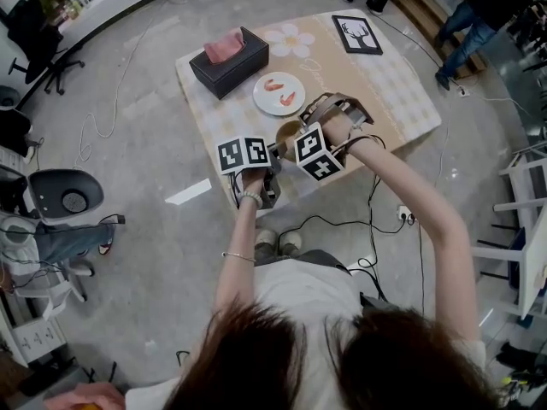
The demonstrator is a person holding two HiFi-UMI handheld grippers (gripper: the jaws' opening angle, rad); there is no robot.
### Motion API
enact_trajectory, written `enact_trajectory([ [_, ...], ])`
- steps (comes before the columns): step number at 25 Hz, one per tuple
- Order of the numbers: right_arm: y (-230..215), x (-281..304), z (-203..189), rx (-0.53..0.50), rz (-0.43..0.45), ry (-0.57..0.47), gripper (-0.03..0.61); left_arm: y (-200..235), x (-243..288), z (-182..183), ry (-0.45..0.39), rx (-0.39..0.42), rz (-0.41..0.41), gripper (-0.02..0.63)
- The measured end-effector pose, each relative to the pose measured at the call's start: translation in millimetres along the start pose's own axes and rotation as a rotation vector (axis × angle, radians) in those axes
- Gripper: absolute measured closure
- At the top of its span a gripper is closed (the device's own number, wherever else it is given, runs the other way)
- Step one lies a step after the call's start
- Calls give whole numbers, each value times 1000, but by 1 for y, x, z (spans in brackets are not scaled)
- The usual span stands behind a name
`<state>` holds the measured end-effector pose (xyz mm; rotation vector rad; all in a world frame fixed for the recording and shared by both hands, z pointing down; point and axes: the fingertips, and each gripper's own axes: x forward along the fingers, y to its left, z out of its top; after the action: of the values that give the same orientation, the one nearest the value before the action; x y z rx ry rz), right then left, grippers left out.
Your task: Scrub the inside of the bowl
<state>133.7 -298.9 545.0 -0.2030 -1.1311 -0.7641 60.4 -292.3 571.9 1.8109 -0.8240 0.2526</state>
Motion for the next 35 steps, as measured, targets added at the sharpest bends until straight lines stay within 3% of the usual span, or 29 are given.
enact_trajectory([
  [23, 17, -10, 27, 10, 10, -30, 483, 0, 1, -1, 1, 61, -1, 518],
  [35, 14, -7, 24, 162, -12, -93, 483, -7, -2, 2, -29, 125, -68, 486],
])
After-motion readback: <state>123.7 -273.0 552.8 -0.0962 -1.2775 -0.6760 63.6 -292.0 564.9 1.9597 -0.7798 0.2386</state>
